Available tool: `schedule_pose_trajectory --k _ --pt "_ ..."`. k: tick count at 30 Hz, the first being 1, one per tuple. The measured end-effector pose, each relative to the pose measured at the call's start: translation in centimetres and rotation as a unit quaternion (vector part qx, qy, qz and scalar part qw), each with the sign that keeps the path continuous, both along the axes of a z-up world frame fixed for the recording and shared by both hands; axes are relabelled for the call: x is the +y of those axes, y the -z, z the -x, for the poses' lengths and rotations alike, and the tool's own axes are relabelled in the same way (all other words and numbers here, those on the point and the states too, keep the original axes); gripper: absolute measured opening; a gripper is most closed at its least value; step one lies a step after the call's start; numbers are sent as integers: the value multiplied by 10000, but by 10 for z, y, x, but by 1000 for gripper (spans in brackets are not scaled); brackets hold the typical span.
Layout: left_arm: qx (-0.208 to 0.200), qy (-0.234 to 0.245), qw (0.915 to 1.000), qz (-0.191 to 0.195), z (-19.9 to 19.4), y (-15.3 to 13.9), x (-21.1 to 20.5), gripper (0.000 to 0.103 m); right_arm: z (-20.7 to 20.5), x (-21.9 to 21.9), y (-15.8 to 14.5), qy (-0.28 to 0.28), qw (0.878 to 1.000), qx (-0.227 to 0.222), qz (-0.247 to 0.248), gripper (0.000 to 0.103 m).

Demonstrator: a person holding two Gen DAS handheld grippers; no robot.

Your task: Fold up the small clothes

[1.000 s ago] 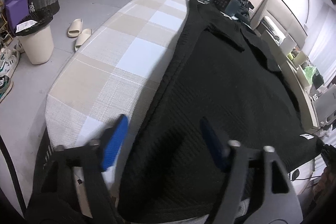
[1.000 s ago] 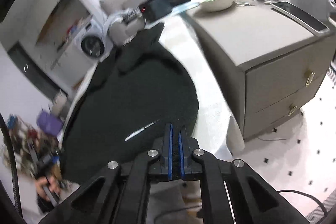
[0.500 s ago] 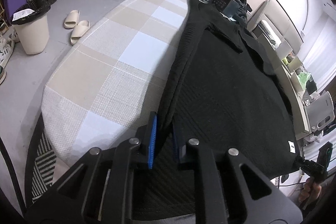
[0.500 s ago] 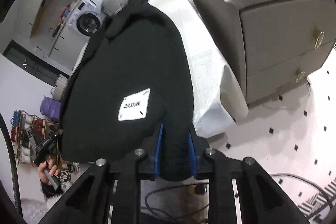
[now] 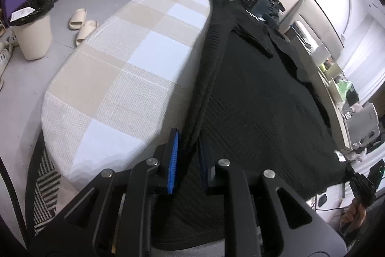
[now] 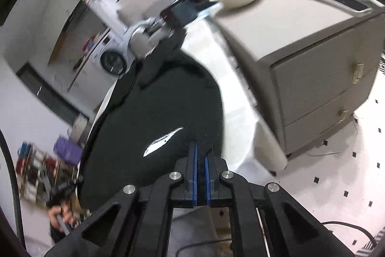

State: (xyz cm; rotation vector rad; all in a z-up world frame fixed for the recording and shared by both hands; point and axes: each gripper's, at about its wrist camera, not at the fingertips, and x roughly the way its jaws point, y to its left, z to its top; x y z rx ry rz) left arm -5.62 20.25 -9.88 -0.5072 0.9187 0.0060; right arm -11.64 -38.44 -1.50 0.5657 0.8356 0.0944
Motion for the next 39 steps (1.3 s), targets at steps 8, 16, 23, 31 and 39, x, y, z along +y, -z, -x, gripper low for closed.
schedule_pose_trajectory --k 8,16,23,31,39 --pt "-135 166 9994 -254 0 0 -10 17 -5 6 12 -285 9994 209 63 5" --pt "-298 7 9995 76 -4 -3 4 2 -5 12 8 -392 9990 -1 -190 5" --pt "-812 106 9965 143 -40 -31 4 2 -25 35 -15 -604 9945 -808 -284 5" --pt "-1190 -12 9926 233 -109 -61 11 2 -75 43 -43 -266 9889 -1440 -271 5" --pt "-1299 -305 9907 257 -186 -79 36 2 -145 31 -48 324 9894 -1403 -171 5"
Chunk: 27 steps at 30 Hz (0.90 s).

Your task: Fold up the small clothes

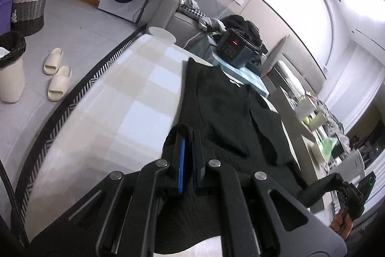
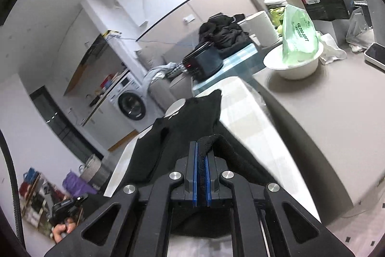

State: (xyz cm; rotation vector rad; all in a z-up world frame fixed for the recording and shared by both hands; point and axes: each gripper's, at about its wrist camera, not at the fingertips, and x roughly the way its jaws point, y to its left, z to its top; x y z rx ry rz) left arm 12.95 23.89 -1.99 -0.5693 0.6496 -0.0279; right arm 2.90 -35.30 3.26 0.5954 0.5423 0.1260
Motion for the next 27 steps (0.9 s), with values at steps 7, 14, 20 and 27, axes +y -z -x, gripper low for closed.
schedule_pose_trajectory --k 7,14,20,27 --pt "252 -163 9995 -43 -73 13 3 2 -68 2 6 186 9994 274 38 5" --pt "922 -277 9952 -162 -94 39 0 15 -86 9 30 123 9930 1077 480 45" --pt "888 -648 9939 -14 -37 49 17 37 -43 8 46 48 9877 1474 513 46" --pt "1045 -375 9890 981 8 81 13 37 -1 13 70 -294 9835 1775 -178 46"
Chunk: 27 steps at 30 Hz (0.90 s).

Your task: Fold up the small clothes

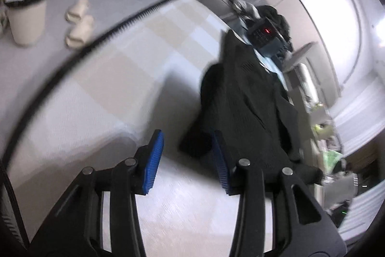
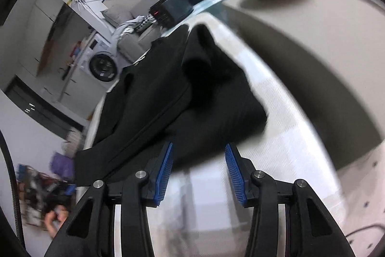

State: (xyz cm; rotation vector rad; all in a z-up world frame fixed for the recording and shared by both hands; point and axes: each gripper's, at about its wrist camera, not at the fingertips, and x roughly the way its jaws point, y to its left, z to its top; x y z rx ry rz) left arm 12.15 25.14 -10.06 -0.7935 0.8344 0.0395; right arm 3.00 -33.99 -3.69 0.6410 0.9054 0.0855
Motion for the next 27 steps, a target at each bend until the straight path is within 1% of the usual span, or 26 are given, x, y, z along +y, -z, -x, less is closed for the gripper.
schedule_pose_trajectory --k 1,3,4,5,6,9,11,12,15,19,20,22,23,24,26,27 --pt "-14 82 9998 170 2 2 -3 37 2 0 3 -31 9998 29 -179 46" --pt "-84 324 9973 651 4 9 -11 38 3 1 6 -49 9993 33 -360 46" --pt "-110 459 9958 780 2 11 -15 41 3 2 6 -78 9990 23 -431 46" --pt "-109 626 9942 873 -1 14 -22 49 3 4 6 -137 9987 0 -484 47" --pt "-90 724 9934 890 -3 16 -27 54 3 7 6 -198 9985 -19 -520 50" --pt "70 825 9933 803 -12 25 -42 54 -1 13 9 -290 9977 -23 -614 52" --pt "161 881 9916 928 -20 34 -49 55 -6 17 13 -315 9973 69 -656 52" --pt "74 888 9916 937 -23 35 -52 57 -9 20 16 -355 9969 121 -686 52" --pt "-3 912 9917 906 -34 37 -60 57 -17 26 20 -390 9967 163 -696 52" --pt "-104 638 9917 1109 -52 41 -60 57 -28 27 25 -331 9954 187 -874 54" --pt "-97 531 9916 1174 -55 42 -60 55 -31 27 26 -320 9949 160 -943 54" --pt "-45 366 9923 1181 -59 47 -59 36 -37 27 26 -293 9945 107 -1001 55" --pt "16 328 9928 1149 -60 48 -59 18 -39 27 26 -277 9944 93 -1014 55" --pt "45 314 9930 1136 -62 51 -58 10 -41 27 27 -227 9943 56 -1042 54" --pt "-37 205 9924 1215 -60 55 -57 7 -44 27 28 8 9951 89 -980 34" --pt "-90 189 9926 1193 -58 54 -59 6 -46 29 29 80 9958 120 -909 17"
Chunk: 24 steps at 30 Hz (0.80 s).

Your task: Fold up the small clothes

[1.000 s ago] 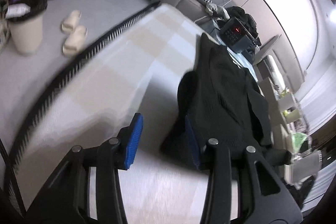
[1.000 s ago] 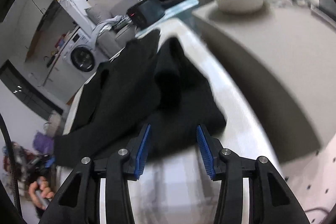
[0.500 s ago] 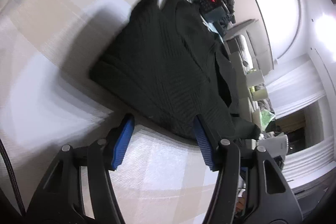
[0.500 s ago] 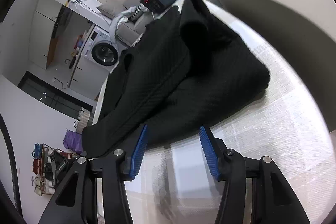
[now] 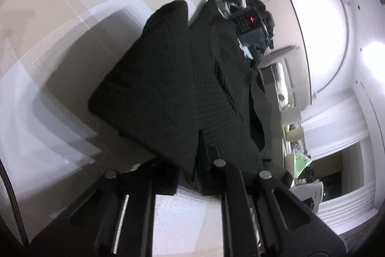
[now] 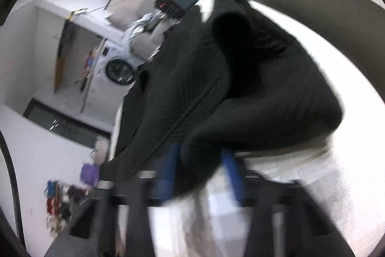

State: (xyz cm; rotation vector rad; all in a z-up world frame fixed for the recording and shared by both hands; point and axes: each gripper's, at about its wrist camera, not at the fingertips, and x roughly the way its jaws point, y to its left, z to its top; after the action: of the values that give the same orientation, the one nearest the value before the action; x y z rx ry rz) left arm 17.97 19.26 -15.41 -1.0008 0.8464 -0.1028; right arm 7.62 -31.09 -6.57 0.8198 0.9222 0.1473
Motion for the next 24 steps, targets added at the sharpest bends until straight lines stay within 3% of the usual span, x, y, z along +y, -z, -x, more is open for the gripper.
schedule_pose_trajectory --k 4,7,9,14,21,24 --pt "-207 -4 9996 -187 16 -13 -6 5 5 5 -1 51 9999 59 82 6" --pt "-373 -49 9987 -356 34 -28 -7 5 18 10 -9 -141 9998 -3 136 5" --pt "-509 -96 9979 -378 52 -37 -6 5 33 10 -14 -275 9995 -62 -114 5" --pt "-727 -232 9962 -409 104 -58 -1 5 73 17 -30 -566 9982 -188 62 5" --pt "-500 241 9943 -907 166 -66 -17 5 143 16 -32 -779 9965 -37 303 5" --pt "-399 331 9931 -1056 182 -64 -25 8 154 14 -27 -794 9959 105 429 7"
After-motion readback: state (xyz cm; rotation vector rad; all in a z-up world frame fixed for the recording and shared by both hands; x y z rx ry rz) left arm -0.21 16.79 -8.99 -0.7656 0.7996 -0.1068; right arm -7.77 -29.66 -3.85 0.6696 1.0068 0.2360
